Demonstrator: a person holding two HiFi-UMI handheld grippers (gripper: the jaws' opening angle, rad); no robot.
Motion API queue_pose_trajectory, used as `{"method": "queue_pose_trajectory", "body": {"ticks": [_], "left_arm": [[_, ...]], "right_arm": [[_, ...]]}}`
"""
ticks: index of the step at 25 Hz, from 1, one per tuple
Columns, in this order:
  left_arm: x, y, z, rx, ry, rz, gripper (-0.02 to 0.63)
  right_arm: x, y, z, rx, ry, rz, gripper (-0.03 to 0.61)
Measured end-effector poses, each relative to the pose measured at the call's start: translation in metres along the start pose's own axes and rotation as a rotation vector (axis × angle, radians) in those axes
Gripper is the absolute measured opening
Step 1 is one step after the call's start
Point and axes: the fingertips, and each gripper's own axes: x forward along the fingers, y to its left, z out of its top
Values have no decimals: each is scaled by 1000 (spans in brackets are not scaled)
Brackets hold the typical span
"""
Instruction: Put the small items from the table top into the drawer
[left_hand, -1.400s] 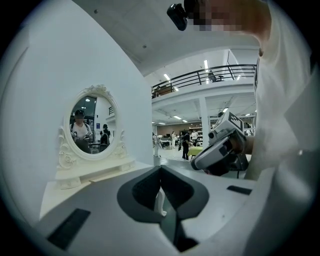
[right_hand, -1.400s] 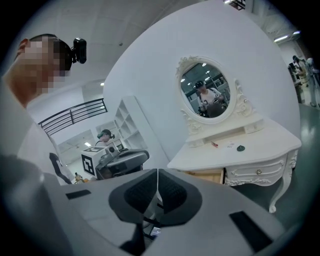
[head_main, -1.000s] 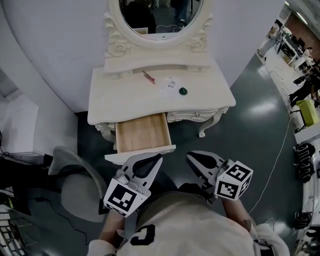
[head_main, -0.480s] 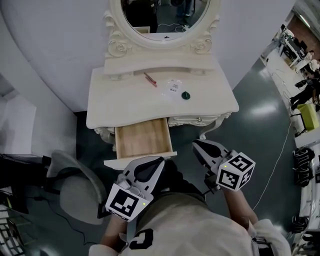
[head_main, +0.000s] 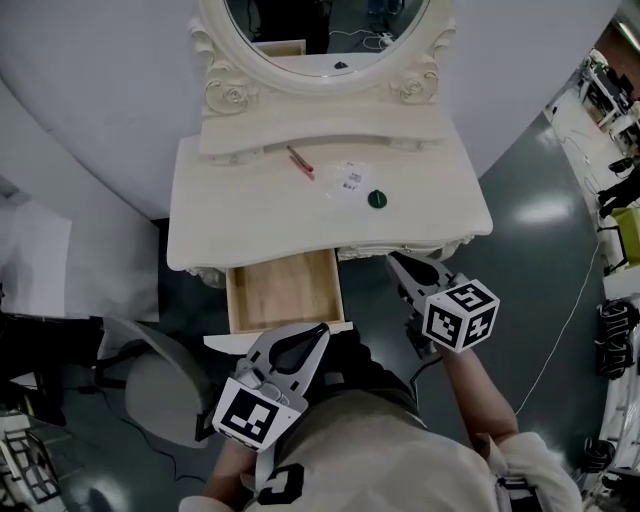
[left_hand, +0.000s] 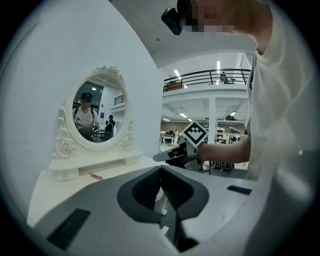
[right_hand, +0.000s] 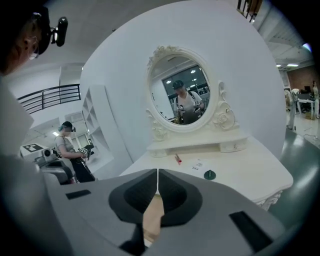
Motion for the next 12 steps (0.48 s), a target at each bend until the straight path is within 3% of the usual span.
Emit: {"method": "queue_pose_trajectory", "body": {"ticks": [12], "left_arm": [[50,27,1,-45,80,33,58]], "right_arm": [[82,-112,-6,-53,108,-140,31]]}}
